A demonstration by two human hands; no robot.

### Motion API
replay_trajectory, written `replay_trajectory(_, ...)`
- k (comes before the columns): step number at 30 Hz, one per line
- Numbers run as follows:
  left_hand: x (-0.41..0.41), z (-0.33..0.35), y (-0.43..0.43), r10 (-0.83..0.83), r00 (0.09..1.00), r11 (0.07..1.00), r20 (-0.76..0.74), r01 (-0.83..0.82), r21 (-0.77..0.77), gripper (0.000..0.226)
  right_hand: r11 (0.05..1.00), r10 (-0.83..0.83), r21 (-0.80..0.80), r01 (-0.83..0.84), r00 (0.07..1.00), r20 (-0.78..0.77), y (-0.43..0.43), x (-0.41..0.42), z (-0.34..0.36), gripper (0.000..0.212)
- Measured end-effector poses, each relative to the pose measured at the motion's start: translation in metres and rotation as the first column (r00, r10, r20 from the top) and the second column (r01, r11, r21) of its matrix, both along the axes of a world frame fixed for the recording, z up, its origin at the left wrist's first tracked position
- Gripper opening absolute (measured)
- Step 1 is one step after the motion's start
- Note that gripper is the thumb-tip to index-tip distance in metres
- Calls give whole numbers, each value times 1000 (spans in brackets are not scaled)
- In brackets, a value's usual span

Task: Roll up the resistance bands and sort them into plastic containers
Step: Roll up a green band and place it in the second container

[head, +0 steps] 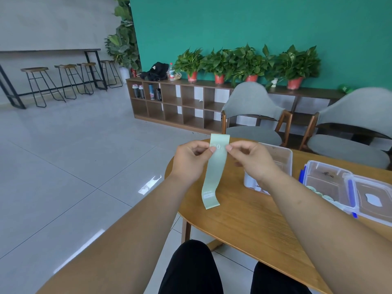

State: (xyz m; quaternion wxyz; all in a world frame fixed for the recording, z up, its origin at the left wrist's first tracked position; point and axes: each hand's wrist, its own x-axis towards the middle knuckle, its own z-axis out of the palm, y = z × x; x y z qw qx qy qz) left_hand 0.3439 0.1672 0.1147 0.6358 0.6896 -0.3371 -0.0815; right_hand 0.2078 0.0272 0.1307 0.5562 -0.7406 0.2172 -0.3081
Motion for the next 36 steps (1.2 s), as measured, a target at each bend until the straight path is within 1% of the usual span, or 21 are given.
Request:
replay_trajectory(3, -9, 13, 2, -42, 991, 996, -127, 32, -84, 17, 1000, 4, 26, -5, 999, 55, 3, 0, 7, 15)
replay_trajectory(5, -15, 22, 5, -124, 965, 986, -231, 95, -134, 21, 996, 23, 81, -32, 994, 109, 4, 0, 13, 17)
replay_trajectory(7, -18, 30, 6, -226, 916, 967, -331, 170, -190, 23, 988, 31, 143, -53, 988, 152, 5, 0, 20, 18)
replay_trajectory(10, -21, 38, 2, -363, 804, 922, -471, 235, -309, 33, 971, 6, 233, -50, 983, 184, 4, 4, 24, 15)
replay_trajectory(11, -22, 38, -1, -383, 773, 913, -505, 232, -336, 37, 964, -2, 260, -48, 982, 191, 3, 5, 25, 15)
replay_trajectory(13, -21, 36, -5, -385, 747, 913, -542, 221, -343, 39, 956, -19, 292, -34, 984, 176, 3, 8, 24, 16)
replay_trajectory(16, -17, 21, -11, -291, 761, 953, -580, 175, -248, 31, 961, -64, 275, 41, 995, 78, 0, 11, 12, 14)
replay_trajectory(19, -15, -5, -17, -75, 800, 997, -595, 66, -36, 18, 978, -83, 186, 93, 995, -61, -8, 16, -16, 11)
replay_trajectory(21, -12, -25, -20, 31, 806, 997, -591, 18, 76, 16, 988, -83, 115, 103, 983, -162, -15, 22, -38, 11)
replay_trajectory(24, -3, -52, -28, 79, 793, 992, -604, 0, 129, 19, 992, -113, 27, 124, 962, -247, -23, 33, -65, 14)
replay_trajectory(28, 12, -73, -41, 133, 812, 983, -568, -36, 179, 15, 981, -183, -115, 155, 935, -305, -31, 50, -88, 5)
replay_trajectory(29, 16, -76, -43, 143, 815, 981, -561, -43, 188, 14, 977, -197, -144, 158, 926, -321, -34, 55, -93, 8)
replay_trajectory(30, 21, -79, -47, 155, 819, 979, -553, -52, 197, 13, 973, -208, -164, 161, 920, -332, -36, 61, -98, 10)
replay_trajectory(33, 34, -88, -56, 195, 832, 969, -519, -83, 231, 9, 962, -252, -196, 192, 900, -356, -38, 76, -105, 5)
replay_trajectory(36, 44, -100, -63, 216, 847, 959, -485, -91, 267, 10, 942, -305, -255, 217, 868, -391, -38, 88, -109, 21)
